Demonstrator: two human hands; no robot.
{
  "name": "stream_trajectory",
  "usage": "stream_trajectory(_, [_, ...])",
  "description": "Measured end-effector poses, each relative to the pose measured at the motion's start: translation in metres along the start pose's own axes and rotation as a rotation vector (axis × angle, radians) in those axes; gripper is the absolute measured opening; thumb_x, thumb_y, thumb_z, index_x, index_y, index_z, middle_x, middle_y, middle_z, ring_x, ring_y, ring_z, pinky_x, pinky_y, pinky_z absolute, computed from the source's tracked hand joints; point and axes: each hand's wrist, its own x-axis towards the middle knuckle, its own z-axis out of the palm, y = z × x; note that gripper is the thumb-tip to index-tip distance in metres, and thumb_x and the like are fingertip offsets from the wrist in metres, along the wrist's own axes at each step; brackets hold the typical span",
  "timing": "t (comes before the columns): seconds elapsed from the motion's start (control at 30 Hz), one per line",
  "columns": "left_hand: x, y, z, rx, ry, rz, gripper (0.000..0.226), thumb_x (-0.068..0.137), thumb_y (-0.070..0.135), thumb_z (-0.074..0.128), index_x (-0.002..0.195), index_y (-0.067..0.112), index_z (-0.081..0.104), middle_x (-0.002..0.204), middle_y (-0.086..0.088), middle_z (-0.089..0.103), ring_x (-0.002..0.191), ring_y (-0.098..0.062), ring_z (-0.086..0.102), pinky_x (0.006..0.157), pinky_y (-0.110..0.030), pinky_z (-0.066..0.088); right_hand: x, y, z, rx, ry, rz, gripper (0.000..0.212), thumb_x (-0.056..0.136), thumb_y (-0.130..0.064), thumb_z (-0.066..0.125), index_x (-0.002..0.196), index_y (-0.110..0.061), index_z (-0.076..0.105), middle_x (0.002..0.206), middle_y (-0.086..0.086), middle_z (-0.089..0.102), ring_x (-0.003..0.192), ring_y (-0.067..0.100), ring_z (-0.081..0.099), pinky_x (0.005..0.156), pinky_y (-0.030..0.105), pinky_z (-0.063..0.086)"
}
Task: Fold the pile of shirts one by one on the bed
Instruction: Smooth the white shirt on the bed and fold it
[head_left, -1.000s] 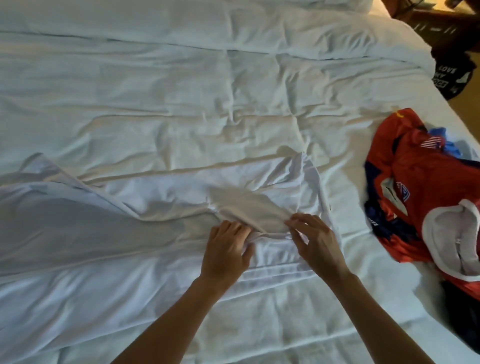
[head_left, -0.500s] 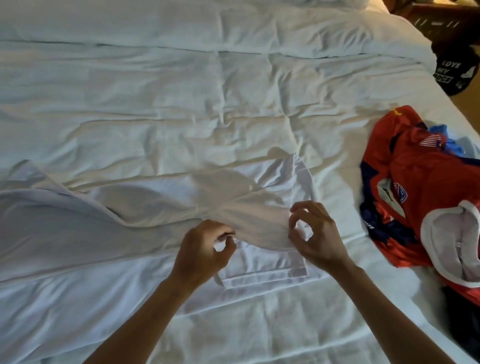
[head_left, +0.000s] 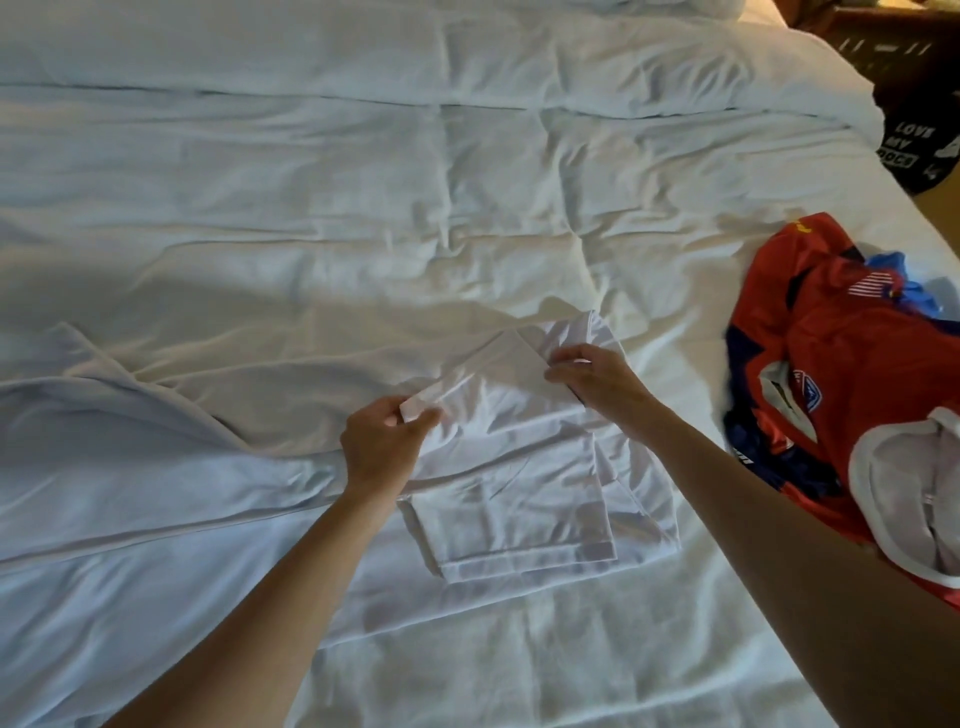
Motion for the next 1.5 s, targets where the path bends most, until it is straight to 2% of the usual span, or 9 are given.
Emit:
stream_trajectory(0.13, [-0.005,0.001,-0.005,0.052,0.096,0.151,0.008,0.085,0.018,0.072,0.092,0.016,0.075,0.072,0.011,0.063,0.071,-0.011,0.059,0.057,-0.004,0.037,0.0,0.01,0.002,-0.184,0.123,-0.132,0.01,0.087,-0.012,0.072,0.096,-0.015,0.074,0.085,-0.007,0.07,0.08,0.005,0.064,0.07,0.003,0.045])
stream_trajectory(0.47, [-0.005,-0.012,-0.005,0.073,0.021,0.252,0.024,0.081,0.007,0.075,0.104,0.01,0.07,0.084,0.005,0.066,0.073,-0.012,0.06,0.061,0.002,0.037,-0.015,0.025,0.021,-0.362,0.357,-0.212,0.017,0.088,-0.014,0.064,0.105,-0.017,0.068,0.091,-0.005,0.07,0.09,0.018,0.066,0.086,0.032,0.052])
stream_trajectory(0.57, [-0.006,-0.015,-0.009,0.062,0.023,0.327,0.025,0.08,0.01,0.077,0.104,0.009,0.07,0.084,0.0,0.069,0.073,-0.013,0.061,0.065,-0.006,0.043,-0.039,0.022,0.057,-0.559,0.533,-0.526,0.04,0.09,-0.026,0.056,0.127,-0.012,0.057,0.125,0.007,0.062,0.117,0.027,0.056,0.099,0.037,0.044])
stream_trajectory(0.67, [-0.002,-0.025,-0.022,0.107,0.11,0.542,0.019,0.084,0.011,0.072,0.102,0.008,0.069,0.088,-0.002,0.069,0.074,-0.014,0.064,0.07,-0.026,0.053,-0.054,0.031,0.106,-0.682,0.235,-0.673,0.052,0.101,-0.04,0.036,0.149,-0.019,0.039,0.161,0.002,0.029,0.15,0.019,0.021,0.121,0.048,0.017])
stream_trajectory(0.8, [0.024,-0.047,-0.063,0.412,0.086,0.669,0.018,0.081,0.011,0.053,0.091,0.015,0.068,0.088,-0.003,0.066,0.082,-0.029,0.06,0.072,-0.04,0.049,-0.052,0.049,0.137,-0.949,0.186,-0.59,0.068,0.099,-0.056,0.024,0.156,-0.019,0.026,0.165,0.0,0.011,0.153,0.023,0.006,0.112,0.072,0.009])
stream_trajectory(0.93, [0.056,-0.071,-0.134,0.706,0.035,0.791,0.035,0.066,0.017,0.046,0.092,0.019,0.069,0.095,0.001,0.068,0.092,-0.028,0.061,0.085,-0.043,0.043,-0.074,0.02,0.186,-0.783,0.263,-0.692,0.079,0.092,-0.063,0.034,0.157,-0.018,0.023,0.166,0.003,0.009,0.153,0.027,0.001,0.113,0.067,-0.013])
stream_trajectory(1.1, [0.104,-0.074,-0.222,1.06,-0.13,0.85,0.042,0.055,0.014,0.058,0.095,0.021,0.064,0.098,0.0,0.064,0.094,-0.025,0.064,0.095,-0.047,0.034,-0.071,-0.03,0.278,-0.748,0.183,-0.853,0.056,0.083,-0.042,0.053,0.129,-0.012,0.06,0.133,0.004,0.059,0.135,0.03,0.046,0.111,0.073,0.014])
stream_trajectory(1.33, [0.132,-0.054,-0.287,1.623,-0.238,0.551,0.055,0.083,0.018,0.06,0.134,0.022,0.04,0.128,0.001,0.05,0.124,-0.021,0.048,0.112,-0.053,0.02,-0.05,-0.076,0.33,-0.851,0.173,-0.727,0.042,0.064,-0.032,0.083,0.101,-0.017,0.069,0.095,0.004,0.064,0.092,0.029,0.063,0.094,0.059,0.044])
stream_trajectory(1.5, [0.132,-0.07,-0.335,1.597,0.069,0.787,0.021,0.069,0.007,0.064,0.088,0.015,0.064,0.08,-0.005,0.063,0.079,-0.03,0.06,0.095,-0.052,0.036,-0.047,-0.072,0.335,-0.883,0.293,-0.803,0.031,0.065,-0.013,0.081,0.094,-0.02,0.071,0.089,0.003,0.064,0.083,0.029,0.062,0.081,0.047,0.046])
